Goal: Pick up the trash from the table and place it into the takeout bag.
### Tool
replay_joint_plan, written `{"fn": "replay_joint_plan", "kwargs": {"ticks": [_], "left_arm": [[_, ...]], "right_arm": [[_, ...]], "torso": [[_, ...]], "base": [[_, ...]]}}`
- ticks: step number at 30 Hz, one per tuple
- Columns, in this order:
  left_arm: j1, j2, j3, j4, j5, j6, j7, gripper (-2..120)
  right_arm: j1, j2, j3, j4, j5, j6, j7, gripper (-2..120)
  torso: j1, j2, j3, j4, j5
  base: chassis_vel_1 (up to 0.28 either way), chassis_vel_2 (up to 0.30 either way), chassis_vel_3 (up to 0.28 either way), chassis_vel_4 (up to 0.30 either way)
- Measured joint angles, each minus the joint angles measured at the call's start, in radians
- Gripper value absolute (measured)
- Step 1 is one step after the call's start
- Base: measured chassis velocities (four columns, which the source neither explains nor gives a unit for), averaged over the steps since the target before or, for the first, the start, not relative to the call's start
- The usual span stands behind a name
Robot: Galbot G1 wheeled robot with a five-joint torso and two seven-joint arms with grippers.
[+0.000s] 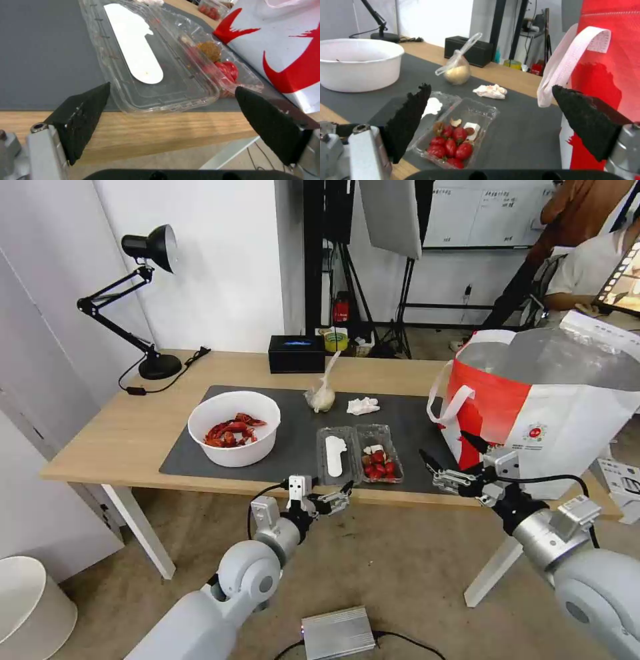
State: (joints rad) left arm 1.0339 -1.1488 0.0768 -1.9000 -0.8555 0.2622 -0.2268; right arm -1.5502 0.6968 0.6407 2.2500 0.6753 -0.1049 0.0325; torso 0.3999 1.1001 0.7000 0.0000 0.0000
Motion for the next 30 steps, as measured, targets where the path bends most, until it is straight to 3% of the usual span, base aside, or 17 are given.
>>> {"fn": "replay_joint_plan", "kwargs": {"ticks": [10,30], "left_arm": [[-0.016,-0.014,0.009,0.001,-0.001,-0.016,-0.002,100],[-0.030,-0.020,0.016,0.014,-0.009,-0.036,0.000,100]], "right_arm": [[-0.008,0.034,-0.010,-0.059,-0.027,0.017,0.001,93],[0.090,0.171,-0.171,-0.239,-0.065,0.036,0.034,92]], "torso": [[0.000,0.000,0.000,-0.0002,0.0000],[0.000,0.000,0.000,0.0000,-0.0001]], "base": [[0.000,0.000,0.000,0.000],[0.000,0.000,0.000,0.000]]}}
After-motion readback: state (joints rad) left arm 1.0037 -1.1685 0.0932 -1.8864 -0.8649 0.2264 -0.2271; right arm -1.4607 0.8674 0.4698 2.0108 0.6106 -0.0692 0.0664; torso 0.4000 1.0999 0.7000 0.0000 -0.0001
